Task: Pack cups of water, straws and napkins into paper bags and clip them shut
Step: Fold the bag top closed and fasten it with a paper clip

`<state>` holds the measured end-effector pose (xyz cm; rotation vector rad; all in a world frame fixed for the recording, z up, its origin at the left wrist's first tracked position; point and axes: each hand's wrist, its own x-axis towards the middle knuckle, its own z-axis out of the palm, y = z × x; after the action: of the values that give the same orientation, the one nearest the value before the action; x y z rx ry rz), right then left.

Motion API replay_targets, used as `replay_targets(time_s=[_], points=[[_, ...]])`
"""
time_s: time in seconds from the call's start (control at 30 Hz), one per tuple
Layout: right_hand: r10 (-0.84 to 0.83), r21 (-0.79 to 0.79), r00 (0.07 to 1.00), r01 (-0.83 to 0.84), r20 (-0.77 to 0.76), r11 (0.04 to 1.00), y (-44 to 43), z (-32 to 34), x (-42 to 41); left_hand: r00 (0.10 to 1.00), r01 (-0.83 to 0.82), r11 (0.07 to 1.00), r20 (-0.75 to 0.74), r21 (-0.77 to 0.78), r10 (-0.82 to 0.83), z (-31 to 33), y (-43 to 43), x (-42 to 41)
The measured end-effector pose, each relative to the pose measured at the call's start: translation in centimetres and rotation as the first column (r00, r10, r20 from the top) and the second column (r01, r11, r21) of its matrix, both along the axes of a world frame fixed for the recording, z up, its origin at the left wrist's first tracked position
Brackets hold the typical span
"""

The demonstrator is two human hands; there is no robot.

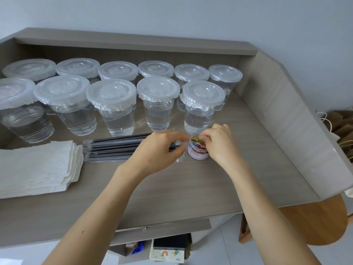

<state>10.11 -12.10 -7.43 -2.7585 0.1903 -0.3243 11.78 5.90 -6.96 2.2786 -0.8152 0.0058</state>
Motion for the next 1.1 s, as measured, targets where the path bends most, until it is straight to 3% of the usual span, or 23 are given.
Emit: replay_targets(time_s=[0.17, 0.37, 0.5, 0.67, 1.1], points=[[0.047, -0.016, 0.998, -0.047, -0.031, 0.999, -0.4, 0.1, 0.0, 1.000, 0.013, 1.000, -0.009, -0.002, -0.013, 0.0, -0.2, 0.1], [0.005, 0.070, 1.000, -0.004, -0.024, 0.998, -0.4, 0.3, 0.1, 1.000, 0.028, 1.000, -0.006, 0.011, -0.028, -0.2, -0.6, 0.2], [-0.016, 0.217, 0.999, 0.005, 0.048, 0.976, -0.7, -0.1, -0.2, 0.999, 0.034, 0.999, 0.005, 0.008, -0.034, -0.2, -0.7, 0.2], [-0.069, 0.508, 0.994, 0.014, 0.090, 0.861, -1.3, -0.7, -0.8, 1.000, 0.017, 1.000, 0.000, 0.003, -0.017, -0.2, -0.8, 0.0], [-0.091, 0.549, 0.978, -0.030, 0.190, 0.835, -0.9, 0.7, -4.6, 0.996, 0.079, 0.996, 0.034, -0.040, -0.078, -0.4, -1.1, -1.3]])
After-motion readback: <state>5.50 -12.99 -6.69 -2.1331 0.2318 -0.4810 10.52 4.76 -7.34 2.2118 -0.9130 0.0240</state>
